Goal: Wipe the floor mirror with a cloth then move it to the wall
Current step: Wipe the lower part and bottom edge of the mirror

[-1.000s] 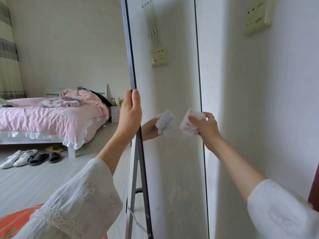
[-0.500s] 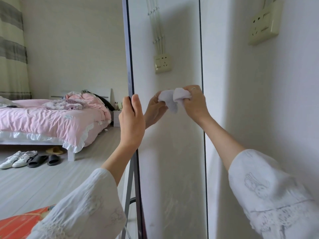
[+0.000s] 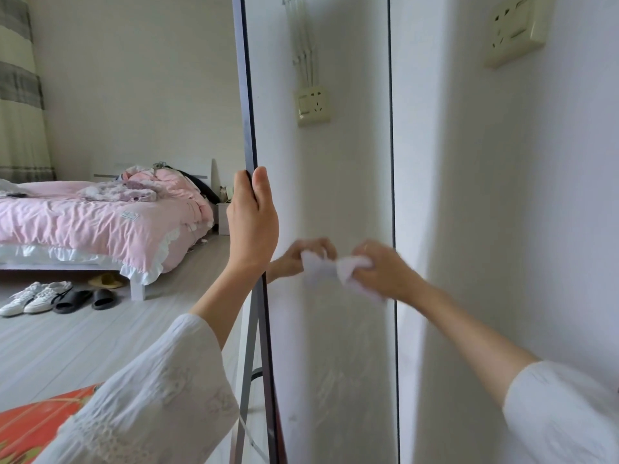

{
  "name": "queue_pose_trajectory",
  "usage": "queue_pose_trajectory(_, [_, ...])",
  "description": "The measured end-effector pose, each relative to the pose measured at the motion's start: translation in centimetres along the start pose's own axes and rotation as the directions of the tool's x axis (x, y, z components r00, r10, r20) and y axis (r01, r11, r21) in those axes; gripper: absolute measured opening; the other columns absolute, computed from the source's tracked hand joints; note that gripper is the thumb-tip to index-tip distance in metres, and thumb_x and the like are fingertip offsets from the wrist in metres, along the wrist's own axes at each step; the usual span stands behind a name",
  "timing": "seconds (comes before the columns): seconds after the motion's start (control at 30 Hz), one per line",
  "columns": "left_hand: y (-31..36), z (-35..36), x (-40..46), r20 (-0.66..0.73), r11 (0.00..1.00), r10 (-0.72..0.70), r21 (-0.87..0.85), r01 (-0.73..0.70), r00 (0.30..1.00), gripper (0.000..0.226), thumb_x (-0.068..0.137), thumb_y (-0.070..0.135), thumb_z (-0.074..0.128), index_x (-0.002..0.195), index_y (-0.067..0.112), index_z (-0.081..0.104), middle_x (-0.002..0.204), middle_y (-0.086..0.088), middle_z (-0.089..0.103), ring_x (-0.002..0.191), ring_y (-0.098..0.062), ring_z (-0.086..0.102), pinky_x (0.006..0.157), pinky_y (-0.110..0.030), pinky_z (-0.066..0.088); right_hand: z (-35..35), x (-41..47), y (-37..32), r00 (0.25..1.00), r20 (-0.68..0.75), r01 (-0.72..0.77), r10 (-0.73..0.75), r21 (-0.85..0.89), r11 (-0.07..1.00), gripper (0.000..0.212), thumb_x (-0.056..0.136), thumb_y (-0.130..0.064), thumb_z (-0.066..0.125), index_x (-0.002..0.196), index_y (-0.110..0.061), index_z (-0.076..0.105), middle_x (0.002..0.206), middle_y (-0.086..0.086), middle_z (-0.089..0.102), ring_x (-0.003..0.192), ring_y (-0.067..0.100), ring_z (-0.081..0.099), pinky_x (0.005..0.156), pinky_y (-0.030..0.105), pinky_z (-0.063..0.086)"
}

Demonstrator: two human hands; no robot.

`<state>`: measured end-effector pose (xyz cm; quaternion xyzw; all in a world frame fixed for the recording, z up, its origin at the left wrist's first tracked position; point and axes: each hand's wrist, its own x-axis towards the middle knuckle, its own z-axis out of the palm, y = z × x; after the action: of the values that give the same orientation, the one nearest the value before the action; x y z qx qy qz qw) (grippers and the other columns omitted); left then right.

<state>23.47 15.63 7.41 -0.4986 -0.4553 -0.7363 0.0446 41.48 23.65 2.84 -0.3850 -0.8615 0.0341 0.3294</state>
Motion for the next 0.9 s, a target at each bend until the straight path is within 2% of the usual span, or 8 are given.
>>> queue_pose_trajectory(0.1, [-0.1, 0.0, 0.0, -0.01, 1.0, 0.005, 0.001, -0.005, 1.0, 0.031, 0.1, 0.028, 0.028, 0.073, 0.014, 0.033, 0.061, 0.003, 0.033, 0.054, -0.008, 0.033, 0.055, -0.017, 0.031, -3.5, 3.5, -0.9, 0.942, -0.329, -0.026, 0.069, 0.134, 0.991, 0.036, 0.074, -0.021, 0.055, 0.109, -0.011, 0.059, 0.096, 0.003, 0.057, 0.085, 0.015, 0.052, 0.063, 0.01, 0.033])
queue_pose_trajectory(0.27, [-0.4, 0.1, 0.1, -0.018, 1.0, 0.014, 0.002, -0.014, 1.0, 0.03, 0.1, 0.028, 0.028, 0.081, 0.006, 0.037, 0.061, 0.002, 0.033, 0.056, -0.012, 0.032, 0.055, -0.014, 0.031, -6.7, 9.4, -3.2, 0.865, -0.491, 0.019, 0.099, 0.229, 0.973, 0.039, 0.08, -0.017, 0.049, 0.118, -0.012, 0.058, 0.104, 0.004, 0.059, 0.089, 0.015, 0.052, 0.058, 0.003, 0.035])
queue_pose_trajectory(0.33, [-0.5, 0.1, 0.1, -0.022, 1.0, 0.024, 0.006, -0.024, 0.999, 0.03, 0.099, 0.028, 0.028, 0.078, 0.008, 0.035, 0.061, 0.002, 0.032, 0.055, -0.009, 0.033, 0.055, -0.013, 0.032, -6.1, 10.5, -3.5, 0.874, -0.473, 0.01, 0.115, 0.253, 0.967, 0.029, 0.085, -0.017, 0.05, 0.111, -0.013, 0.061, 0.101, 0.007, 0.063, 0.09, 0.02, 0.058, 0.062, 0.005, 0.039])
queue_pose_trajectory(0.43, [-0.7, 0.1, 0.2, -0.022, 1.0, 0.028, 0.002, -0.028, 0.999, 0.031, 0.099, 0.029, 0.027, 0.074, 0.011, 0.032, 0.06, 0.002, 0.031, 0.051, -0.003, 0.033, 0.053, -0.013, 0.031, -3.6, 9.7, -3.8, 0.908, -0.412, 0.025, 0.079, 0.241, 0.97, 0.017, 0.074, -0.033, 0.055, 0.089, -0.026, 0.058, 0.095, 0.016, 0.062, 0.088, 0.028, 0.061, 0.072, 0.03, 0.048])
queue_pose_trajectory(0.5, [-0.8, 0.1, 0.3, -0.027, 1.0, 0.019, -0.001, -0.019, 0.999, 0.032, 0.099, 0.029, 0.027, 0.073, 0.012, 0.032, 0.06, 0.002, 0.031, 0.05, -0.004, 0.033, 0.052, -0.014, 0.031, -2.1, 7.6, -4.3, 0.935, -0.349, 0.018, 0.058, 0.211, 0.977, 0.011, 0.072, -0.03, 0.061, 0.081, -0.025, 0.057, 0.09, 0.014, 0.056, 0.083, 0.025, 0.055, 0.074, 0.032, 0.045])
queue_pose_trajectory(0.6, [-0.7, 0.0, 0.4, -0.023, 1.0, 0.014, -0.004, -0.014, 1.0, 0.033, 0.099, 0.03, 0.027, 0.068, 0.018, 0.027, 0.059, 0.002, 0.029, 0.049, -0.005, 0.032, 0.051, -0.017, 0.03, -1.6, 4.3, -4.5, 0.999, -0.03, -0.035, 0.04, 0.164, 0.986, 0.008, 0.078, -0.014, 0.064, 0.074, -0.009, 0.058, 0.078, 0.003, 0.047, 0.075, 0.019, 0.048, 0.064, 0.028, 0.038])
queue_pose_trajectory(0.7, [-0.4, 0.0, 0.2, -0.01, 1.0, 0.0, -0.025, 0.0, 1.0, 0.031, 0.099, 0.03, 0.028, 0.074, 0.012, 0.033, 0.061, 0.002, 0.031, 0.052, -0.007, 0.031, 0.052, -0.017, 0.03, -2.5, 3.2, -3.6, 0.969, 0.23, -0.11, 0.088, 0.083, 0.99, 0.004, 0.076, -0.014, 0.062, 0.078, -0.01, 0.063, 0.068, -0.007, 0.052, 0.069, 0.014, 0.053, 0.059, 0.023, 0.039])
queue_pose_trajectory(0.9, [-0.3, 0.1, 0.0, -0.025, 0.999, 0.016, -0.034, -0.017, 1.0, 0.033, 0.099, 0.029, 0.028, 0.081, 0.003, 0.038, 0.062, 0.0, 0.034, 0.056, -0.011, 0.033, 0.053, -0.015, 0.031, -6.0, 7.0, -2.1, 0.929, -0.226, -0.192, 0.292, 0.381, 0.904, 0.012, 0.076, -0.016, 0.058, 0.065, -0.021, 0.056, 0.065, -0.005, 0.052, 0.065, 0.014, 0.048, 0.055, 0.022, 0.036])
